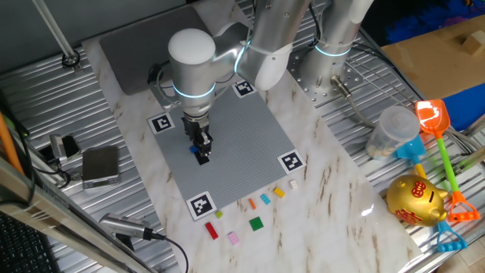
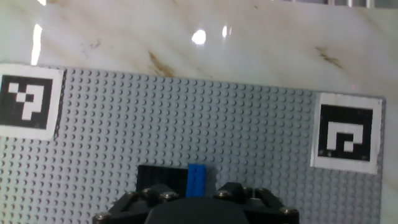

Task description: Build with small Lego blocks

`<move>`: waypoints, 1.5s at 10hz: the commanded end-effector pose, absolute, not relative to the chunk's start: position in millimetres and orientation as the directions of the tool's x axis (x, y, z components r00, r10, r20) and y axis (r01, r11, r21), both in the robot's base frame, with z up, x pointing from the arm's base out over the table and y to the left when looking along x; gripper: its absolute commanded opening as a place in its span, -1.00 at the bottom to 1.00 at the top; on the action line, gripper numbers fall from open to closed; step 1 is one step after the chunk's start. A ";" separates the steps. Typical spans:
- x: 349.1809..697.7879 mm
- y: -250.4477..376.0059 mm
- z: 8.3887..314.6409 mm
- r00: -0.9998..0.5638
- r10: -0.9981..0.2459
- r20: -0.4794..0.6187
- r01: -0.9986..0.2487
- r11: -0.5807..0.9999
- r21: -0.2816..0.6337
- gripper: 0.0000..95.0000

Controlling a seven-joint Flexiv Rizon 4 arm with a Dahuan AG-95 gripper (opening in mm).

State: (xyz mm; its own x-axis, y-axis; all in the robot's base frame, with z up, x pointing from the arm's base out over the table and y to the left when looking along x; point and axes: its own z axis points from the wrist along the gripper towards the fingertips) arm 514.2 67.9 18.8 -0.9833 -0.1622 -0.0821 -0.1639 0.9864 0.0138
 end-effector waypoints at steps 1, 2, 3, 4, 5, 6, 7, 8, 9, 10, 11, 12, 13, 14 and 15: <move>513.0 58.3 38.1 -0.955 -0.292 -0.058 -0.292 0.956 -0.016 -0.60; 511.9 51.4 47.9 -0.936 -0.349 -0.051 -0.348 0.937 -0.021 -1.00; 511.3 47.9 51.5 -0.927 -0.371 -0.051 -0.370 0.929 -0.023 -1.00; 510.5 43.0 55.0 -0.911 -0.410 -0.051 -0.409 0.912 -0.022 -1.00; 510.1 39.8 56.3 -0.888 -0.457 -0.048 -0.457 0.889 -0.022 -1.00; 510.0 39.0 56.8 -0.860 -0.508 -0.042 -0.507 0.861 -0.021 -1.00; 510.0 39.0 56.8 -0.844 -0.534 -0.041 -0.534 0.845 -0.019 -1.00; 509.9 39.3 57.0 -0.828 -0.559 -0.039 -0.559 0.829 -0.019 -1.00; 509.9 40.6 57.5 -0.803 -0.595 -0.038 -0.595 0.804 -0.020 -1.00; 509.9 43.2 58.2 -0.777 -0.628 -0.037 -0.628 0.778 -0.023 -1.00; 509.9 49.1 59.0 -0.739 -0.672 -0.035 -0.672 0.740 -0.026 -1.00; 510.0 51.9 59.1 -0.722 -0.690 -0.035 -0.690 0.723 -0.026 -1.00; 510.2 60.1 57.8 -0.646 -0.763 -0.037 -0.762 0.647 -0.031 -1.00; 510.3 62.9 56.7 -0.596 -0.803 -0.034 -0.802 0.597 -0.034 -1.00; 510.4 65.4 55.7 -0.557 -0.830 -0.033 -0.829 0.557 -0.036 -1.00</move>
State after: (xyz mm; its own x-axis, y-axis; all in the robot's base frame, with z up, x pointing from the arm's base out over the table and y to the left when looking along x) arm 510.1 59.7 57.0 -0.6412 -0.7666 -0.0347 -0.7659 0.6421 -0.0316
